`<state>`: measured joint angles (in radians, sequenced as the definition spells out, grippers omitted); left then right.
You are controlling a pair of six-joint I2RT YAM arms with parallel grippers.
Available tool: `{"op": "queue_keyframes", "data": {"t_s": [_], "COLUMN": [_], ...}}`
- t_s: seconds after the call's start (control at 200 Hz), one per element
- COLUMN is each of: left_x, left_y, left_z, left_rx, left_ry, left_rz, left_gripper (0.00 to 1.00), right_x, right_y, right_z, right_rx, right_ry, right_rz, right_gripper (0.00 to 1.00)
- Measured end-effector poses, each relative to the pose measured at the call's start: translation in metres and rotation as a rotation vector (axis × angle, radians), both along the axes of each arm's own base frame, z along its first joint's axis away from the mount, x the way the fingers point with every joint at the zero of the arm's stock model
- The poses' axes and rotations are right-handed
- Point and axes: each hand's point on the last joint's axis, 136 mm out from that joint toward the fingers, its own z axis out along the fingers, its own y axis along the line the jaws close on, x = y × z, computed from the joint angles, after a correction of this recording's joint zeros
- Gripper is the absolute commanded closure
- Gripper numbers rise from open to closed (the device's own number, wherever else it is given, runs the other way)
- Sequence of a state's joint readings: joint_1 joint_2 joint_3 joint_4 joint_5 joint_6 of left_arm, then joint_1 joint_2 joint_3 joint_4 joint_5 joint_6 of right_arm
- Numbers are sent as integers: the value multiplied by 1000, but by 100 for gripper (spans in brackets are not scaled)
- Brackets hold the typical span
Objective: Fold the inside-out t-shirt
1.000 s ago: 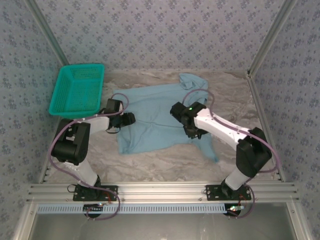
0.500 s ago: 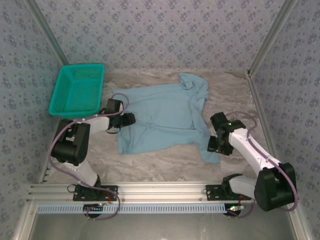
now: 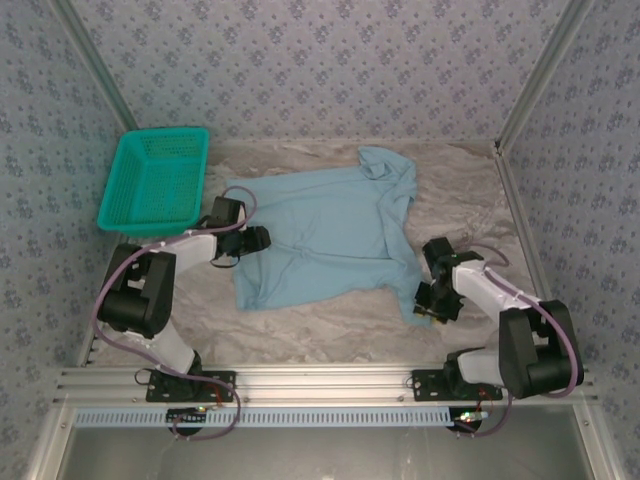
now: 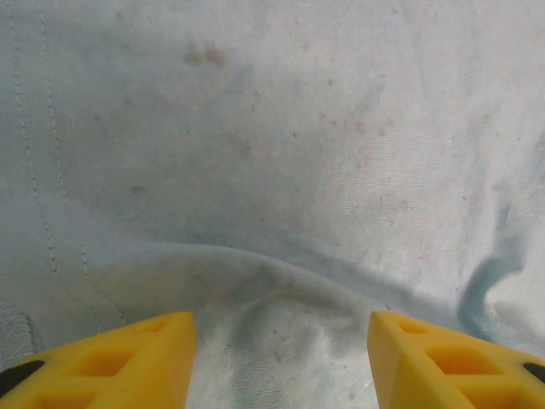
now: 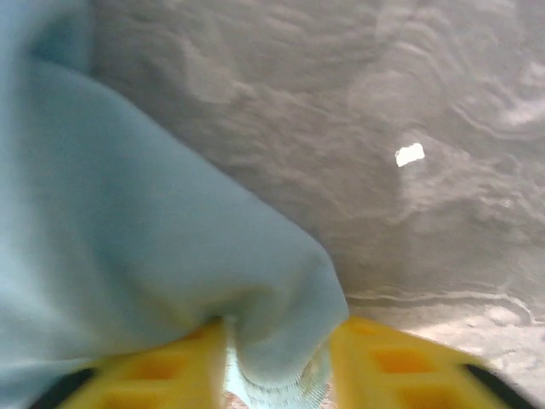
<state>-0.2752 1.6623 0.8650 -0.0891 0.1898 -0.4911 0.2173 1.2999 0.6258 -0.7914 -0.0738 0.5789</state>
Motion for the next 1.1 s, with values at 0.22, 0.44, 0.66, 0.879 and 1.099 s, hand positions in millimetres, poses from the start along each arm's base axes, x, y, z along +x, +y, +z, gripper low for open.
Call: {"op": "queue_keyframes", "data": {"t_s": [0.22, 0.44, 0.66, 0.879, 1.099], "left_x": [0, 7, 10, 10, 10], "left_y": [2, 1, 1, 1, 1], "left_z": [-9, -13, -12, -12, -11], "left_rx": [8, 5, 2, 4, 5], "left_ry": [17, 0, -12, -13, -11], "left_rz": [5, 6, 6, 2, 2], "left_gripper": [45, 45, 45, 45, 45], "right_x": [61, 116, 126, 96, 79], "right_y": [16, 76, 167, 192, 158], "right_z": [80, 227, 162, 88, 110], "right_rx": [-68, -169, -219, -204, -45], "right_ry": [-268, -660, -507, -275, -311], "right_rz": [150, 383, 701, 889, 777], "right_gripper": [100, 100, 84, 60, 51]}}
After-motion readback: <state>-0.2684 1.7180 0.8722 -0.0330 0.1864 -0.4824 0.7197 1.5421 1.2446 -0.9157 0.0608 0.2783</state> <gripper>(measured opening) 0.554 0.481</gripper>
